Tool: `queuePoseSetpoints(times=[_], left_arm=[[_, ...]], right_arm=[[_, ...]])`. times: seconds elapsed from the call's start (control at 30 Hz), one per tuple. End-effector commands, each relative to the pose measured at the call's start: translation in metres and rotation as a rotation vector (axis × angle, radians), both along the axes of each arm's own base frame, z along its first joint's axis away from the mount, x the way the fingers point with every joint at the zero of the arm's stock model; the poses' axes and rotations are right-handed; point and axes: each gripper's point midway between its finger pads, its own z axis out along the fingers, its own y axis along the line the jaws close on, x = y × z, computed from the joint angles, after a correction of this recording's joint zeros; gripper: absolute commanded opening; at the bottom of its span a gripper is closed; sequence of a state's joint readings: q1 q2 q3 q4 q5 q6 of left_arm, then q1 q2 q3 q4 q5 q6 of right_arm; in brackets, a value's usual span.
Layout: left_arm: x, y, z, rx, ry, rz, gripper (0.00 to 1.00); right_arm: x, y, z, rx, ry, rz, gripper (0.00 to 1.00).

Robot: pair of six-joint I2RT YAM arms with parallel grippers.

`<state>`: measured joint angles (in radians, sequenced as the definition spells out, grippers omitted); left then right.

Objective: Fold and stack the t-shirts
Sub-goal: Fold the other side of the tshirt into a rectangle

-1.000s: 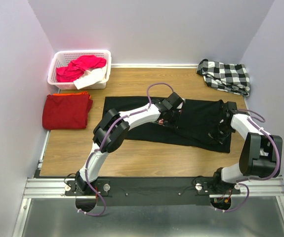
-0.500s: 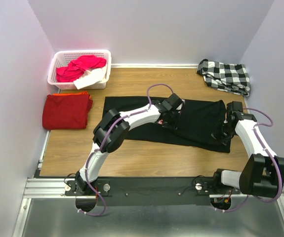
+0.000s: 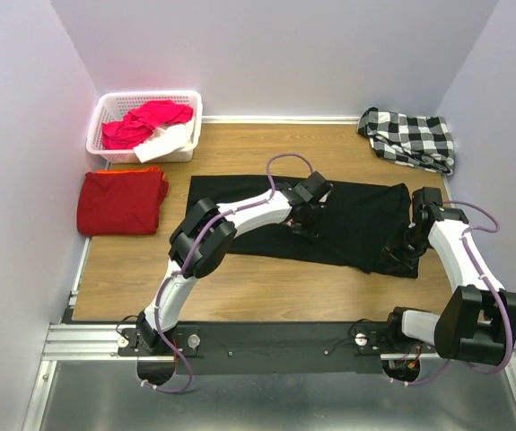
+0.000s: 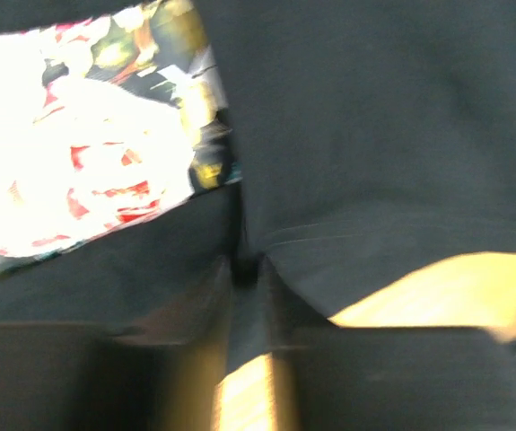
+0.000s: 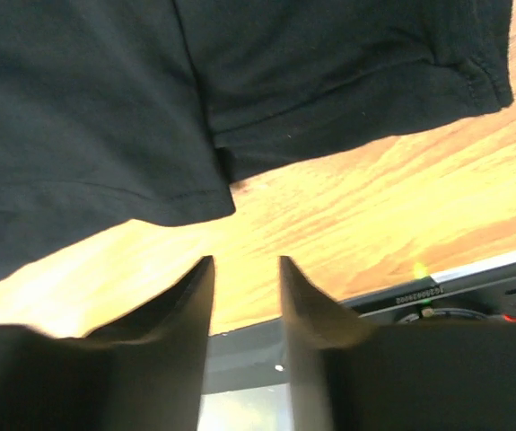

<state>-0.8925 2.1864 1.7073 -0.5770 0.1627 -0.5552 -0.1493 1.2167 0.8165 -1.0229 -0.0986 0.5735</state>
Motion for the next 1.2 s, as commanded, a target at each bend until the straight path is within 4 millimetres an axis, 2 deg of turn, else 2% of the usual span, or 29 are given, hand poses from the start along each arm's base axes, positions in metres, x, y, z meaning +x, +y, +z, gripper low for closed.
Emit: queuePoseSetpoints(times=[0.0, 0.07, 0.17, 0.3, 0.37, 0.4, 0.47, 0.53, 0.57, 0.6, 0.63, 0.67, 0.77, 0.8, 0.9, 1.03, 1.17], left_arm=[[-0.007, 0.036, -0.005, 0.141, -0.020, 0.051, 0.46], [-0.006, 0.038, 0.006, 0.132, -0.045, 0.062, 0.54], [-0.001, 0.038, 0.027, 0.099, -0.089, 0.075, 0.58], [0.018, 0.037, 0.054, 0.087, -0.176, 0.125, 0.61], [0.028, 0.041, 0.058, 0.086, -0.186, 0.145, 0.61], [0.035, 0.041, 0.062, 0.081, -0.194, 0.156, 0.61], [0.049, 0.052, 0.064, 0.092, -0.208, 0.186, 0.61], [0.061, 0.061, 0.065, 0.086, -0.218, 0.210, 0.61], [0.076, 0.075, 0.064, 0.093, -0.220, 0.241, 0.61], [0.081, 0.083, 0.061, 0.098, -0.218, 0.254, 0.61], [0.091, 0.091, 0.058, 0.095, -0.215, 0.267, 0.61], [0.106, 0.108, 0.057, 0.104, -0.221, 0.297, 0.61], [0.132, 0.132, 0.050, 0.123, -0.235, 0.330, 0.61], [0.147, 0.149, 0.048, 0.141, -0.244, 0.357, 0.61], [0.173, 0.171, 0.044, 0.161, -0.258, 0.393, 0.61], [0.188, 0.191, 0.024, 0.207, -0.231, 0.413, 0.61], [0.188, 0.212, 0.000, 0.247, -0.189, 0.433, 0.61]], right_arm=[[0.004, -0.005, 0.015, -0.034, -0.021, -0.011, 0.47], [0.008, -0.005, 0.018, -0.034, -0.030, -0.014, 0.47], [0.020, -0.008, 0.022, -0.043, -0.058, -0.023, 0.47], [0.052, -0.013, 0.028, -0.055, -0.127, -0.031, 0.47], [0.070, -0.016, 0.034, -0.061, -0.160, -0.032, 0.46], [0.079, -0.017, 0.031, -0.059, -0.158, -0.033, 0.46], [0.096, -0.019, 0.036, -0.061, -0.184, -0.026, 0.46], [0.110, -0.020, 0.032, -0.057, -0.190, -0.020, 0.46], [0.115, -0.020, 0.030, -0.055, -0.193, -0.016, 0.46], [0.123, -0.020, 0.029, -0.053, -0.206, -0.011, 0.46], [0.127, -0.020, 0.021, -0.047, -0.183, -0.008, 0.46], [0.130, -0.019, 0.016, -0.048, -0.173, -0.004, 0.45], [0.142, -0.013, -0.001, -0.048, -0.145, 0.012, 0.45], [0.147, -0.011, -0.005, -0.048, -0.149, 0.013, 0.45], [0.157, 0.002, -0.017, -0.047, -0.130, 0.036, 0.45], [0.168, 0.017, -0.026, -0.060, -0.114, 0.069, 0.45], [0.171, 0.023, -0.036, -0.079, -0.089, 0.084, 0.45]])
